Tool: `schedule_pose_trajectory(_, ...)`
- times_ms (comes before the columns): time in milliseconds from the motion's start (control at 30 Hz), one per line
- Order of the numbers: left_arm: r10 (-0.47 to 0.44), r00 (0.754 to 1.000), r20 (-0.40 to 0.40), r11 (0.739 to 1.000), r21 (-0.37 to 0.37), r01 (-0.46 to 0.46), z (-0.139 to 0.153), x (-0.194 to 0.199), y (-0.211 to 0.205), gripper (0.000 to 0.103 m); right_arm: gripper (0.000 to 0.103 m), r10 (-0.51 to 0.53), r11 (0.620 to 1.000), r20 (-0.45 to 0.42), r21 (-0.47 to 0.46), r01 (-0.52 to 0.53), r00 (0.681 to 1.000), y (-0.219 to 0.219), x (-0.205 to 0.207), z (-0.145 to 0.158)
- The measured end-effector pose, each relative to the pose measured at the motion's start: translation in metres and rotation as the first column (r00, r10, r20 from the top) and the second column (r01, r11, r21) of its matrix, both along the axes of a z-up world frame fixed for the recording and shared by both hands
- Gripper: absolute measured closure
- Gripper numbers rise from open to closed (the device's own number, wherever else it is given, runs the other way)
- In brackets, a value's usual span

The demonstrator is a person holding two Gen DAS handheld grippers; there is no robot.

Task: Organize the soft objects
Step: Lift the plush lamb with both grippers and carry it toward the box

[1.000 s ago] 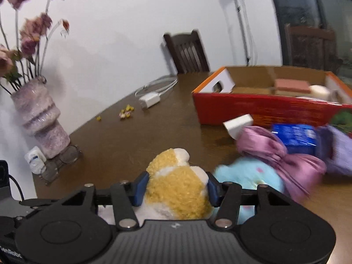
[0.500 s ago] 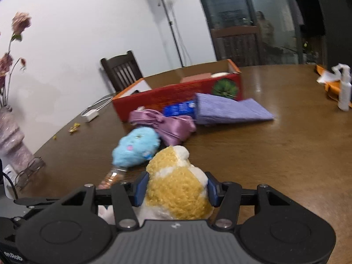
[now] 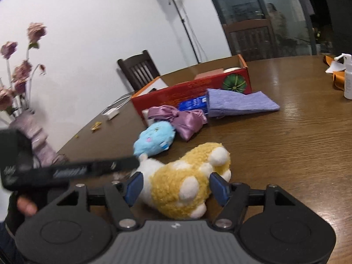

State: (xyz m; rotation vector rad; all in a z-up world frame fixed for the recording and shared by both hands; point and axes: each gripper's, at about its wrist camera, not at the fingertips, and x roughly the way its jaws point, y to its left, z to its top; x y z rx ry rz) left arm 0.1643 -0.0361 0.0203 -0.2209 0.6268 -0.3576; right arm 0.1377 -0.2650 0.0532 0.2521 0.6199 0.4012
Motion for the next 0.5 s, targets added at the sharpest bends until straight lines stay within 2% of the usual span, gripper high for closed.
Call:
schedule_pose_trajectory(100,-0.020,0.999,0.027,0.999,-0.040,0.021,0.018,-0.012,0.011,0.038,0.037,-0.039,0.999,0.039,0.009,0.038,0.998,-0.014,-0.005,0.007)
schedule_pose_trajectory(167,-0.055,0.998,0.011,0.994,-0.093,0.056,0.024,-0.016,0.012,0.038,0.037,-0.078,0.997,0.061,0.031,0.076,0.995,-0.028,0.002,0.012)
schedule_pose_trajectory(233,-0.107,0.991,-0.077,0.976,-0.198,0.090,0.020,-0.015,0.005,0.039,0.037,-0.097,0.995,0.053,0.031,0.096,0.994,-0.038,0.021,0.010)
schedule_pose_trajectory(267,-0.162,0.978,-0.128,0.962,-0.241,0.128,0.015,-0.013,-0.001,0.042,0.037,-0.096,0.995,0.046,0.029,0.095,0.994,-0.040,0.031,0.008)
schedule_pose_trajectory(300,-0.193,0.969,-0.156,0.955,-0.256,0.149,0.011,-0.012,-0.008,0.044,0.037,-0.084,0.996,0.037,0.030,0.083,0.996,-0.040,0.040,0.007)
schedule_pose_trajectory(400,-0.210,0.960,-0.185,0.960,-0.224,0.167,0.003,-0.011,-0.026,0.045,0.037,-0.032,0.999,0.009,0.011,0.031,0.999,-0.035,0.064,0.000)
schedule_pose_trajectory(500,-0.158,0.967,-0.202,0.968,-0.225,0.111,-0.001,0.001,-0.029,0.045,0.045,0.003,1.000,-0.037,0.010,-0.003,0.999,-0.031,0.071,-0.009)
